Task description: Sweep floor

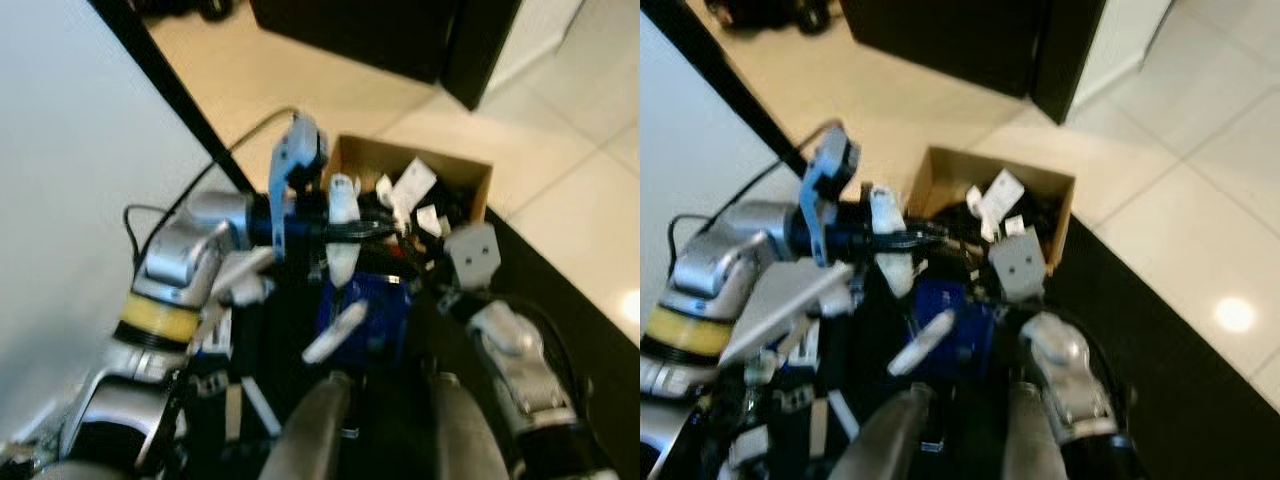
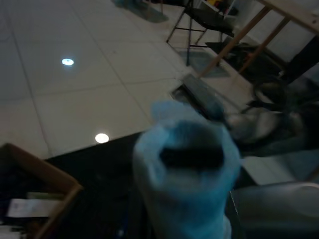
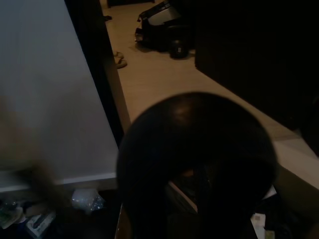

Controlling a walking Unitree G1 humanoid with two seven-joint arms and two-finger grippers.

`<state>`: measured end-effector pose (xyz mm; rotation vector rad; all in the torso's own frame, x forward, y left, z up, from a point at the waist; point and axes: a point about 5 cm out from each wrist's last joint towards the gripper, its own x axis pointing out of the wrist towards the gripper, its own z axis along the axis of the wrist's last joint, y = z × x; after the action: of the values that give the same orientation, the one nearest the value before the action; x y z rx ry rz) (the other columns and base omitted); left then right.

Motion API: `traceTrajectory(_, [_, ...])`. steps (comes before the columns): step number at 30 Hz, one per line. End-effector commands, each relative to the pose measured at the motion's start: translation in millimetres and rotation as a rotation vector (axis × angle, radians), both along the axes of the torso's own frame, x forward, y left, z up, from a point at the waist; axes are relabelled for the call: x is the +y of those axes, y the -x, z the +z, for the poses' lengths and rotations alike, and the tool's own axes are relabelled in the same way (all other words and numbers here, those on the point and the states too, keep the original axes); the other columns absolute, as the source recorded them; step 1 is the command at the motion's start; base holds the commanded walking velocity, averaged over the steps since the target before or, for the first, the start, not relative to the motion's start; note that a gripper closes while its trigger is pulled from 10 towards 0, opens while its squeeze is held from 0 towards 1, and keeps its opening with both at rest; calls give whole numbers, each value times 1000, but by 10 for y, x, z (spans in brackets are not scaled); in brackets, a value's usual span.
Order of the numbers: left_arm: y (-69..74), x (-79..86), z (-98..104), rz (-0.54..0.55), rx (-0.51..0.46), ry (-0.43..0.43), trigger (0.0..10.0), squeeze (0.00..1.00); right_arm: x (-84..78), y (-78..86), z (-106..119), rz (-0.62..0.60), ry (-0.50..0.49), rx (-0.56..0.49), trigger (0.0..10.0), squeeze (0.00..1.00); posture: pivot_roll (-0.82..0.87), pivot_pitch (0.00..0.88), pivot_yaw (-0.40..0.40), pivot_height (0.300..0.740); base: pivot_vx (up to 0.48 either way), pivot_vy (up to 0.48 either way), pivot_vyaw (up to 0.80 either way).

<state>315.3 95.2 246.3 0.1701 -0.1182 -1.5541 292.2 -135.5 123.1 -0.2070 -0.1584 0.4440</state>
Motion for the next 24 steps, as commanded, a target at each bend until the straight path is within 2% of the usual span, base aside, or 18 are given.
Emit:
traceTrajectory(1, [-24,4,-33,22,-23,-9,10000,0,-131,110,-371,-57,47,185,10000,0,-15,408,146,740,0,0,0])
traceTrajectory(5, [-132,-35,-38,64,-59,-8,10000,0,-231,137,-365,-99,46,184,10000,0,-22,413,150,740,0,0,0])
traceTrajectory(10, [-231,-8,-67,74,-105,-48,10000,0,-411,94,-295,-200,63,164,10000,0,-30,419,162,740,0,0,0])
traceTrajectory(17, [-317,61,-53,160,-69,-6,10000,0,-489,61,-191,-250,47,147,10000,0,-23,406,168,740,0,0,0])
traceTrajectory(18, [-382,139,-108,282,-5,23,10000,0,-499,43,-94,-253,50,125,10000,0,-21,397,170,740,0,0,0])
traceTrajectory(19, [-405,177,-140,340,18,32,10000,0,-502,35,-50,-253,51,116,10000,0,-21,397,170,740,0,0,0])
traceTrajectory(20, [-405,177,-140,340,18,32,10000,0,-502,35,-50,-253,51,116,10000,0,-21,397,170,740,0,0,0])
traceTrajectory(21, [-436,261,-229,438,44,37,10000,0,-502,19,-1,-238,70,117,10000,0,-25,384,168,740,0,0,0])
traceTrajectory(22, [-436,261,-229,438,44,37,10000,0,-502,19,-1,-238,70,117,10000,0,-25,384,168,740,0,0,0])
traceTrajectory(23, [-441,328,-296,508,49,55,10000,0,-516,6,3,-231,111,137,10000,0,-28,375,161,740,0,0,0])
traceTrajectory(24, [-437,352,-309,523,30,68,10000,0,-530,-4,6,-231,121,141,10000,0,-27,365,151,740,0,0,0])
